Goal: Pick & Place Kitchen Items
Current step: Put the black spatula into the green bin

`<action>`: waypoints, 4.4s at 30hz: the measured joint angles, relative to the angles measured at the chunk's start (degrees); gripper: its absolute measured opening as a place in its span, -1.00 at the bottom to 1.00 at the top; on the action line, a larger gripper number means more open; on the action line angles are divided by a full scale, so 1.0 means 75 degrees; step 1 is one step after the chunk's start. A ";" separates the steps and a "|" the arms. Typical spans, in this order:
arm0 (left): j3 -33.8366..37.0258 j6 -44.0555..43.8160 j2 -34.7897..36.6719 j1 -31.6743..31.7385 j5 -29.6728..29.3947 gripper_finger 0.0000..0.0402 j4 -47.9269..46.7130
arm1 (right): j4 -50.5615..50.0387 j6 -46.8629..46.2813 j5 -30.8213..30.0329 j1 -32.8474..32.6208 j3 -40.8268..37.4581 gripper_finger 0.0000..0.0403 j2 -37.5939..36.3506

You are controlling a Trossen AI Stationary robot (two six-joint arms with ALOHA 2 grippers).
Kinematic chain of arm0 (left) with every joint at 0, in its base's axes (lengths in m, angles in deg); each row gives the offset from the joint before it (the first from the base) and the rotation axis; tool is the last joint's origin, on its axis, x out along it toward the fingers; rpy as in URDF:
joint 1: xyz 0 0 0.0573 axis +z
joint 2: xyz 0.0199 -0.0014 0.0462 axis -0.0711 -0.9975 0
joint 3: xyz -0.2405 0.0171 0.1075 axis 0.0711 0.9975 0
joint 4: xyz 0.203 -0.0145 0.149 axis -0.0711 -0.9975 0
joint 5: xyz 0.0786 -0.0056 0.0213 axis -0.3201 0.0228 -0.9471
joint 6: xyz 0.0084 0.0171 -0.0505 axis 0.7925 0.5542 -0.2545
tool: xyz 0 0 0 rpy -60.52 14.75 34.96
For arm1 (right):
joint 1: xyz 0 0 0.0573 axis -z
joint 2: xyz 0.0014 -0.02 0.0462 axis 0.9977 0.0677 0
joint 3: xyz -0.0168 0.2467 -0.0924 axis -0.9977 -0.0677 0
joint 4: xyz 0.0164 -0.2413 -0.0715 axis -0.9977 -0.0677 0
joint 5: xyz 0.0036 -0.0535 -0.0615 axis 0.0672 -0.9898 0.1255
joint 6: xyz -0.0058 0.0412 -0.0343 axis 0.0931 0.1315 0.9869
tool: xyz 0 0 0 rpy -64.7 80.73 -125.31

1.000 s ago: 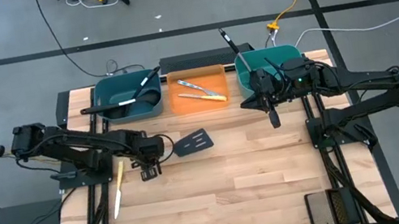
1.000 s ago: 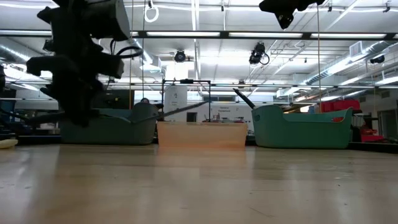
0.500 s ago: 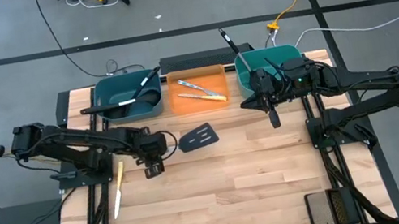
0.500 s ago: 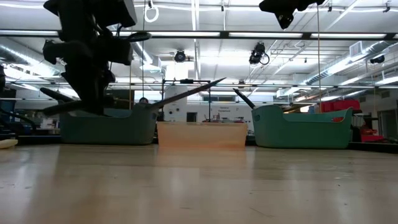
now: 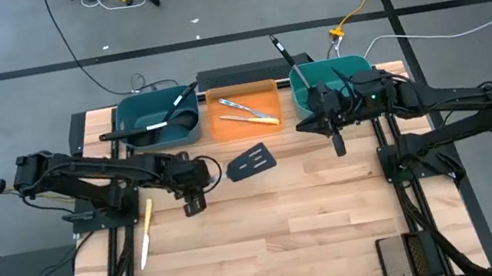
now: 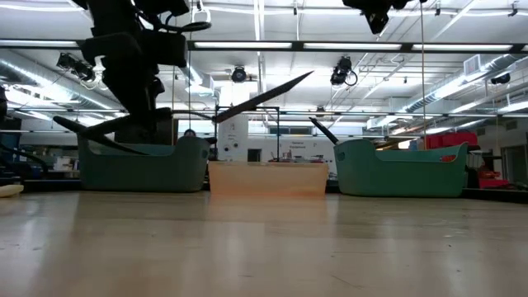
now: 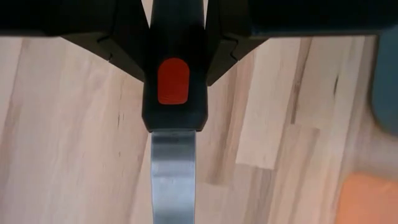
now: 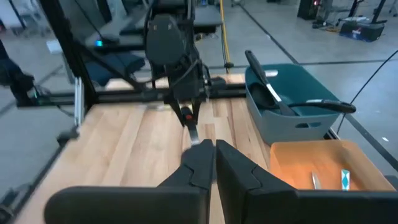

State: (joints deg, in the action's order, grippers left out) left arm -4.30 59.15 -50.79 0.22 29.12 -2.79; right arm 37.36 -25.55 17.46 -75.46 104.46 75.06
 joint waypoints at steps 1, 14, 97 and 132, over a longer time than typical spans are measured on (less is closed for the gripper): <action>-0.0056 0.0003 0.0000 0.0013 0.0002 -0.41 0.0000 | 0.0071 -0.0073 0.0000 0.0000 0.0000 -0.87 -0.0025; -0.0386 -0.0025 0.0000 0.0227 -0.0008 -0.41 0.0069 | 0.0069 -0.0018 -0.0031 0.0002 0.0000 -0.87 -0.0767; -0.2659 0.0181 0.0003 0.2022 0.0659 -0.41 0.3034 | 0.1106 0.0015 -0.1235 0.0087 0.0000 -0.87 -0.0483; -0.2656 0.0224 0.0003 0.2028 0.2055 -0.41 0.5504 | 0.2297 -0.0988 -0.1209 0.0081 0.0000 -0.02 0.0004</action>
State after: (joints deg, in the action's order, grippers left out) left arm -24.22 60.83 -50.76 15.43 44.53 38.50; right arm 54.58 -32.96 8.39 -74.85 104.46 75.09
